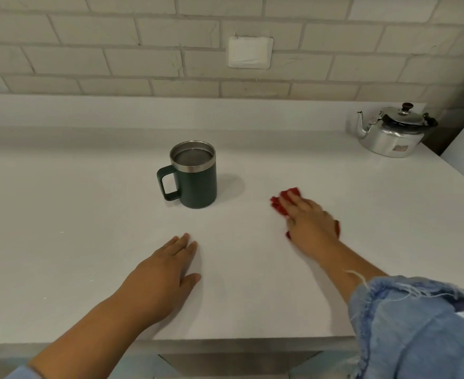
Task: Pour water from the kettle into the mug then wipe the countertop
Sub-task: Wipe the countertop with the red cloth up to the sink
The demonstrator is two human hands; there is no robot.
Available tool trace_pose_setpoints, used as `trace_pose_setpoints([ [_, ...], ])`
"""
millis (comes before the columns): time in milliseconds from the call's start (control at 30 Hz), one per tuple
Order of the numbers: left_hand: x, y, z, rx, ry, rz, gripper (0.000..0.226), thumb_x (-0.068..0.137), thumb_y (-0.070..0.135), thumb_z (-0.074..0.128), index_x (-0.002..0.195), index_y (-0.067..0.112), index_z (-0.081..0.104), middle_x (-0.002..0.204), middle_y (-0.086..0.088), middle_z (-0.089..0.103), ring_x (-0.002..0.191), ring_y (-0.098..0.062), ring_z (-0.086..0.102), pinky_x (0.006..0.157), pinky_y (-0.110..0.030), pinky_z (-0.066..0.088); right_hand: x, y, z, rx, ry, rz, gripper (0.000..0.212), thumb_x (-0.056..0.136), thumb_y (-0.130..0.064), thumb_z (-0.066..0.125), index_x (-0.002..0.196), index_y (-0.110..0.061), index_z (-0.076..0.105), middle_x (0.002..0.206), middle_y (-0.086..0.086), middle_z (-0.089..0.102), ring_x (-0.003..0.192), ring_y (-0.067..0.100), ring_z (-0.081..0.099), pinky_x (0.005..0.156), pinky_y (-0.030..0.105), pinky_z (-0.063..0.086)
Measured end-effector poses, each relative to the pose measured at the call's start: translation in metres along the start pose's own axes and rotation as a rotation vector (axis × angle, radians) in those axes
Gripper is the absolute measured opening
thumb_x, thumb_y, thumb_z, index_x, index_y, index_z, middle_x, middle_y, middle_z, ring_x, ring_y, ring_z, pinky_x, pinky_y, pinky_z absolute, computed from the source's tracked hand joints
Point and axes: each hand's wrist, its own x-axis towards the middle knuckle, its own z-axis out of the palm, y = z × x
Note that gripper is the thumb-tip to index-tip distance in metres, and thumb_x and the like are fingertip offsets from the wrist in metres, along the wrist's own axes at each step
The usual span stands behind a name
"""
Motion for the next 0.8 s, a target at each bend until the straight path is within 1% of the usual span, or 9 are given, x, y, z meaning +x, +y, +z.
trace_pose_setpoints([
  [167, 0.001, -0.001, -0.001, 0.007, -0.012, 0.004, 0.066, 0.093, 0.053, 0.034, 0.148, 0.031, 0.004, 0.157, 0.013, -0.002, 0.145, -0.009, 0.004, 0.113, -0.025, 0.009, -0.021, -0.04, 0.014, 0.129, -0.058, -0.235, 0.053, 0.094, -0.017, 0.041, 0.142, -0.04, 0.033, 0.154, -0.018, 0.023, 0.134, 0.015, 0.027, 0.111, 0.027, 0.019],
  [267, 0.002, -0.001, -0.002, 0.005, -0.022, 0.007, 0.066, 0.093, 0.053, 0.035, 0.147, 0.032, 0.004, 0.157, 0.013, -0.002, 0.145, -0.009, 0.004, 0.113, -0.026, 0.01, -0.015, -0.046, 0.002, 0.637, -0.192, -0.261, 0.049, 0.094, -0.002, 0.041, 0.134, -0.028, 0.05, 0.145, -0.006, 0.043, 0.127, 0.014, 0.046, 0.112, 0.026, 0.031],
  [333, 0.002, -0.002, -0.002, 0.005, -0.025, 0.012, 0.067, 0.093, 0.053, 0.035, 0.147, 0.031, 0.004, 0.157, 0.013, -0.002, 0.145, -0.009, 0.004, 0.113, -0.025, 0.01, 0.005, -0.035, -0.016, 0.918, -0.11, -0.189, 0.048, 0.092, 0.006, 0.038, 0.13, -0.018, 0.055, 0.132, -0.001, 0.056, 0.116, 0.016, 0.056, 0.086, 0.021, 0.052],
  [400, 0.001, -0.002, -0.002, 0.001, -0.021, 0.014, 0.067, 0.093, 0.052, 0.036, 0.148, 0.031, 0.004, 0.157, 0.013, -0.002, 0.145, -0.009, 0.003, 0.113, -0.025, 0.009, 0.03, -0.011, -0.032, 1.02, 0.011, 0.017, 0.042, 0.095, -0.001, 0.039, 0.13, -0.02, 0.055, 0.126, -0.003, 0.062, 0.101, 0.011, 0.061, 0.054, 0.017, 0.053],
  [433, 0.001, -0.002, -0.001, 0.0, -0.018, 0.015, 0.067, 0.093, 0.052, 0.036, 0.148, 0.031, 0.004, 0.157, 0.013, -0.003, 0.145, -0.009, 0.003, 0.113, -0.025, 0.008, 0.041, 0.003, -0.037, 1.011, 0.047, 0.137, 0.04, 0.097, -0.007, 0.04, 0.13, -0.023, 0.053, 0.128, -0.003, 0.06, 0.098, 0.009, 0.061, 0.052, 0.02, 0.054],
  [500, 0.001, -0.002, -0.001, -0.001, -0.014, 0.015, 0.067, 0.093, 0.052, 0.035, 0.148, 0.031, 0.004, 0.157, 0.014, -0.004, 0.145, -0.008, 0.001, 0.112, -0.023, 0.006, 0.058, 0.032, -0.036, 0.664, 0.013, 0.285, 0.041, 0.098, -0.018, 0.039, 0.138, -0.027, 0.044, 0.144, -0.005, 0.045, 0.115, 0.018, 0.055, 0.081, 0.029, 0.054],
  [567, 0.001, -0.002, 0.0, -0.008, -0.013, 0.01, 0.066, 0.093, 0.053, 0.035, 0.147, 0.033, 0.003, 0.157, 0.015, -0.004, 0.144, -0.007, 0.001, 0.111, -0.023, 0.006, 0.064, 0.046, -0.024, 0.165, -0.105, 0.297, 0.049, 0.097, -0.026, 0.035, 0.145, -0.031, 0.027, 0.157, -0.01, 0.019, 0.135, 0.025, 0.031, 0.108, 0.038, 0.03],
  [667, 0.001, -0.004, 0.002, -0.014, -0.006, -0.001, 0.067, 0.092, 0.054, 0.036, 0.147, 0.035, 0.004, 0.156, 0.017, -0.003, 0.144, -0.006, 0.002, 0.112, -0.025, 0.008, 0.067, 0.023, -0.016, 0.017, -0.09, 0.267, 0.054, 0.095, -0.032, 0.035, 0.145, -0.039, 0.019, 0.158, -0.016, 0.008, 0.134, 0.03, 0.023, 0.105, 0.049, 0.024],
  [800, 0.002, -0.004, 0.003, -0.018, 0.007, 0.001, 0.066, 0.091, 0.054, 0.037, 0.147, 0.036, 0.005, 0.156, 0.017, -0.001, 0.144, -0.006, 0.003, 0.111, -0.024, 0.008, 0.057, -0.038, -0.003, -0.007, -0.069, -0.031, 0.067, 0.089, -0.028, 0.05, 0.147, -0.037, 0.017, 0.158, -0.013, 0.01, 0.133, 0.031, 0.025, 0.101, 0.049, 0.03],
])
